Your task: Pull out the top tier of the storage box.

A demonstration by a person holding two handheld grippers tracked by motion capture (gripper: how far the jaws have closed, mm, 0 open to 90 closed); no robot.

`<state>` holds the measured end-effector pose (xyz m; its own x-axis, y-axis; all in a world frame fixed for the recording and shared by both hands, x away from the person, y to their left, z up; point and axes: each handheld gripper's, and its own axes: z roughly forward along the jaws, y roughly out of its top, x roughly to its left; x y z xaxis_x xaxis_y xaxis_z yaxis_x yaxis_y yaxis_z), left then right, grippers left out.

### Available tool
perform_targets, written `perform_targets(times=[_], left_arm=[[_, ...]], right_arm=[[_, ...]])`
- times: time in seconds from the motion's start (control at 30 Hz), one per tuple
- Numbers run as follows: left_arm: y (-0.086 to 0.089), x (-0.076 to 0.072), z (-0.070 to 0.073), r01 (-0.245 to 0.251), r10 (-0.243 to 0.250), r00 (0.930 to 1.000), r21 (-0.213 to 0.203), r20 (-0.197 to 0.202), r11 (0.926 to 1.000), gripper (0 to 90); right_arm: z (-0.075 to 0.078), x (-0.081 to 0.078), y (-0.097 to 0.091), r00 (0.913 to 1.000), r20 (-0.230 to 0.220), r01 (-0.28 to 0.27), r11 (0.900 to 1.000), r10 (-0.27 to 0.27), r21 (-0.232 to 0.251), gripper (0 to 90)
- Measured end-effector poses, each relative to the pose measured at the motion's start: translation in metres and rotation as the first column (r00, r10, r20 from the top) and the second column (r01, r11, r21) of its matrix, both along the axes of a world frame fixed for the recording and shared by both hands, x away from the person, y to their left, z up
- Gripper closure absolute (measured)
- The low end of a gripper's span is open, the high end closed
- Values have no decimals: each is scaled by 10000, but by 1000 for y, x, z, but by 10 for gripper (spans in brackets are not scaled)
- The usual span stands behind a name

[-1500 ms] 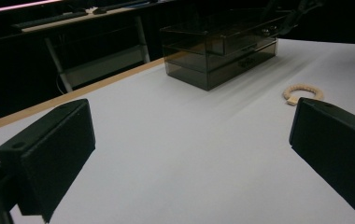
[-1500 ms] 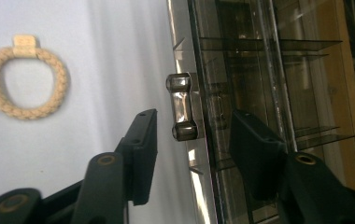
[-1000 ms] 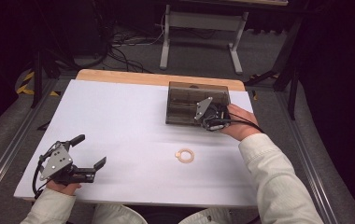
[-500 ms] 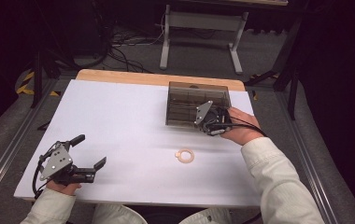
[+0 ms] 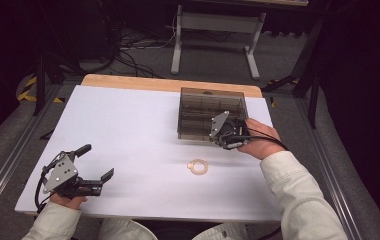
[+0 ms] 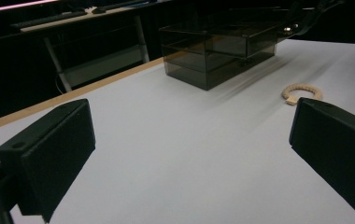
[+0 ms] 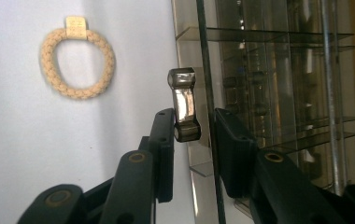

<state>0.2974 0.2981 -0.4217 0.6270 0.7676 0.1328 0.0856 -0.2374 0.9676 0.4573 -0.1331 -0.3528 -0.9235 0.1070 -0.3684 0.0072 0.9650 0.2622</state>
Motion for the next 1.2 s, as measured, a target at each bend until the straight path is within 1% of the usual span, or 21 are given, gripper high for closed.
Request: perform_targets(times=[0.13,0.2,0.23,0.33,0.43,0.47,0.5,0.53,0.57,0.63,0.67,0.7,0.77,0.83,0.87,0.9,0.93,1.07,1.1,1.17,1.2], left_arm=[[0,0,0,-5,5,10000,-8,-6,10000,12],[0,0,0,9,-9,10000,7,-10,10000,12],[0,0,0,7,-7,10000,2,-9,10000,12],[0,0,0,-7,7,10000,-20,34,10000,12],[0,0,0,-40,40,10000,-37,32,10000,12],[0,0,0,-7,7,10000,-23,32,10000,12],[0,0,0,1,-1,10000,-27,19,10000,12],[0,0,0,9,-9,10000,-11,2,10000,12],[0,0,0,-17,17,10000,-14,0,10000,12],[0,0,0,-19,19,10000,-8,-15,10000,12],[0,0,0,-22,22,10000,-3,-13,10000,12],[0,0,0,-18,18,10000,-14,-12,10000,12],[0,0,0,-28,28,10000,20,14,10000,12],[0,0,0,-7,7,10000,-11,-15,10000,12],[0,0,0,-8,8,10000,-17,-3,10000,12],[0,1,0,-1,1,10000,-16,7,10000,12],[0,1,0,-6,6,10000,-27,11,10000,12],[0,1,0,13,-13,10000,-56,27,10000,12],[0,1,0,17,-17,10000,-67,42,10000,12],[0,2,0,10,-9,10000,-74,38,10000,12],[0,2,0,23,-23,10000,-70,20,10000,12]], right_arm=[[-1,-1,0,9999,-79,-71,10000,72,66,703],[2,-3,0,9998,-155,-74,9995,79,301,703],[5,-3,0,9998,-21,-192,9988,193,442,699],[10,-5,-2,9998,4,-205,9964,206,820,668],[12,-6,-3,9997,61,-241,9949,236,978,642],[13,-7,-3,9999,36,-134,9947,131,1024,638],[14,-7,-4,9996,108,-253,9936,242,1097,635],[15,-8,-4,9999,80,-136,9937,127,1115,631],[16,-8,-4,9995,213,-247,9925,223,1199,623],[18,-10,-5,9993,306,-273,9897,233,1405,602],[19,-11,-5,9995,298,-166,9882,122,1520,590],[21,-13,-6,9994,280,-265,9853,220,1688,572],[22,-14,-6,9994,340,-144,9841,85,1770,567],[24,-16,-6,9991,417,-164,9794,82,2014,551],[25,-18,-5,9990,448,-43,9753,-57,2207,544],[26,-19,-6,9989,476,-132,9735,24,2282,539],[27,-21,-6,9985,531,-43,9686,-92,2487,532],[31,-26,-7,9990,412,22,9584,-145,2855,519],[32,-27,-7,9987,474,52,9523,-206,3051,517],[32,-28,-7,9989,462,-38,9496,-113,3134,510],[32,-29,-7,9989,436,3,9451,-154,3268,509]])
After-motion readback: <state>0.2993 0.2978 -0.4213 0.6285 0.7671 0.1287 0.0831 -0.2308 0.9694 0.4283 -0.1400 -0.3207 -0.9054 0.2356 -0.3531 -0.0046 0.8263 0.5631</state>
